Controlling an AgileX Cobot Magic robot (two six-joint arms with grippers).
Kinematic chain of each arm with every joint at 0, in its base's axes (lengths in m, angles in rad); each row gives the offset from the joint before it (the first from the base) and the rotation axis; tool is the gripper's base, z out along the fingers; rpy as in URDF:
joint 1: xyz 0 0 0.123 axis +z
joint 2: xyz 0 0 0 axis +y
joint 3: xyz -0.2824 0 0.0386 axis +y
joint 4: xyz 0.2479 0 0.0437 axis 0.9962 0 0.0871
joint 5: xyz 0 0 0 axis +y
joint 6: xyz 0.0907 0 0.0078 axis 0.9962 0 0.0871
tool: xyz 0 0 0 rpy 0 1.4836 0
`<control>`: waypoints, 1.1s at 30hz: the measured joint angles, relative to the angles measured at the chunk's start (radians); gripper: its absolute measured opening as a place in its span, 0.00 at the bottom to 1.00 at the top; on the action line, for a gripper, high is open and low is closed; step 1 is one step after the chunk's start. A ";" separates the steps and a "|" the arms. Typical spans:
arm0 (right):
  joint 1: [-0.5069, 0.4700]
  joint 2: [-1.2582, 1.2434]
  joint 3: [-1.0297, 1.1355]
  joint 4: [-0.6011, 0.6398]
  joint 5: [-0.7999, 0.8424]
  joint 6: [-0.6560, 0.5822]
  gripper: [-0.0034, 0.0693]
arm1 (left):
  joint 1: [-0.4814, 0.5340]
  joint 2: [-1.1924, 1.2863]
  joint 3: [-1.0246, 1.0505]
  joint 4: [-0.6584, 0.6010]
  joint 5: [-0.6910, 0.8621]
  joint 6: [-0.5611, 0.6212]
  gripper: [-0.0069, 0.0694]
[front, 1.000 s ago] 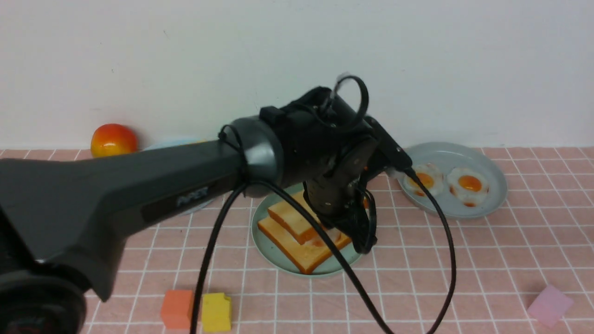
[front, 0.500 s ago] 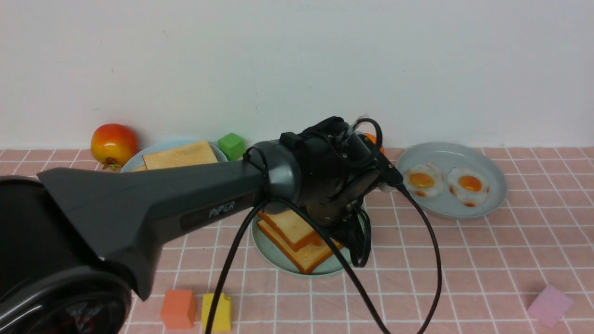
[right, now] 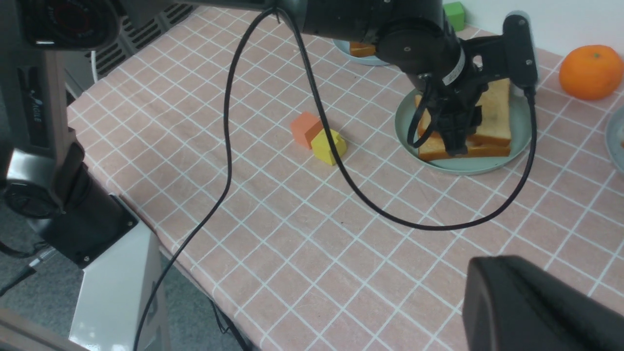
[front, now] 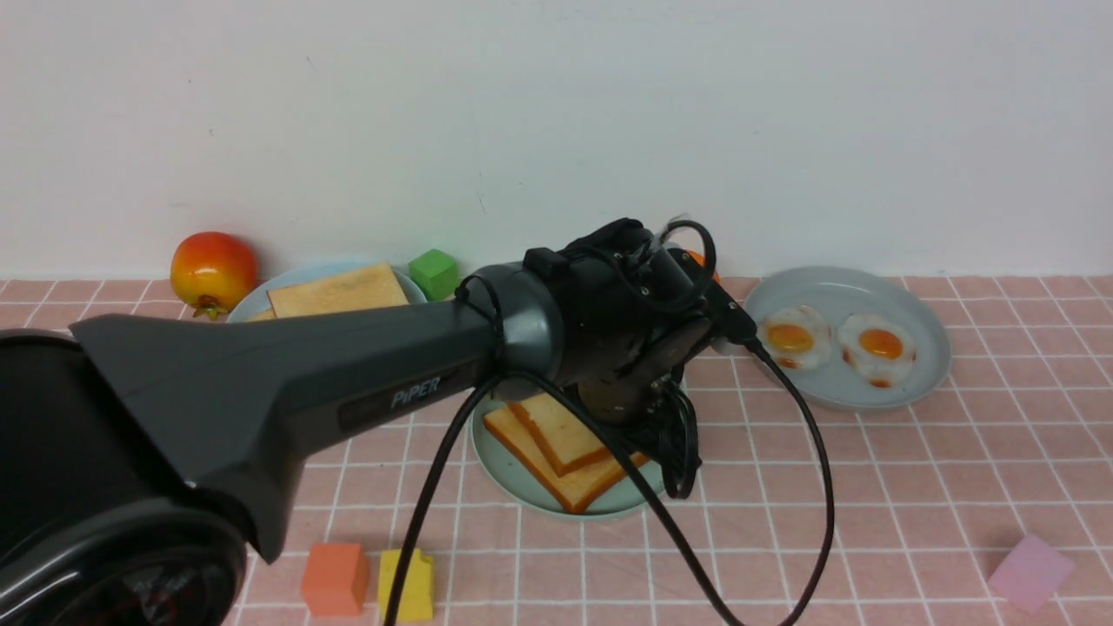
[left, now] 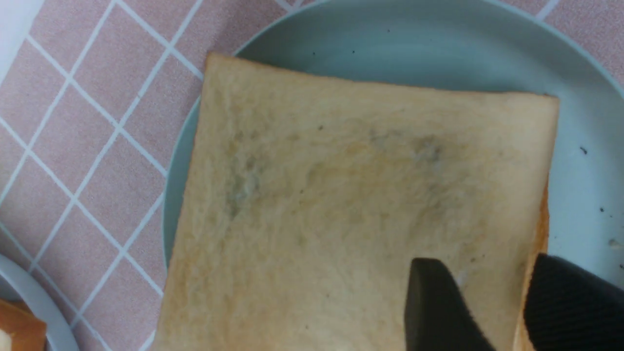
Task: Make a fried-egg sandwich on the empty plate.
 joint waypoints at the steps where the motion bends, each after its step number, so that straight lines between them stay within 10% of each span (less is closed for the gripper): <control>1: 0.000 0.000 0.000 0.002 0.000 0.000 0.05 | 0.000 -0.001 0.000 -0.003 0.005 -0.004 0.50; 12: 0.000 0.000 0.000 0.002 0.000 0.000 0.05 | -0.052 -0.192 -0.005 -0.054 0.099 -0.112 0.46; 18: 0.000 0.000 0.000 0.010 0.000 0.000 0.06 | -0.121 -0.577 0.114 -0.139 -0.015 -0.215 0.15; 33: 0.000 0.000 0.000 0.025 0.000 0.001 0.06 | -0.122 -1.602 1.209 -0.243 -0.734 -0.282 0.07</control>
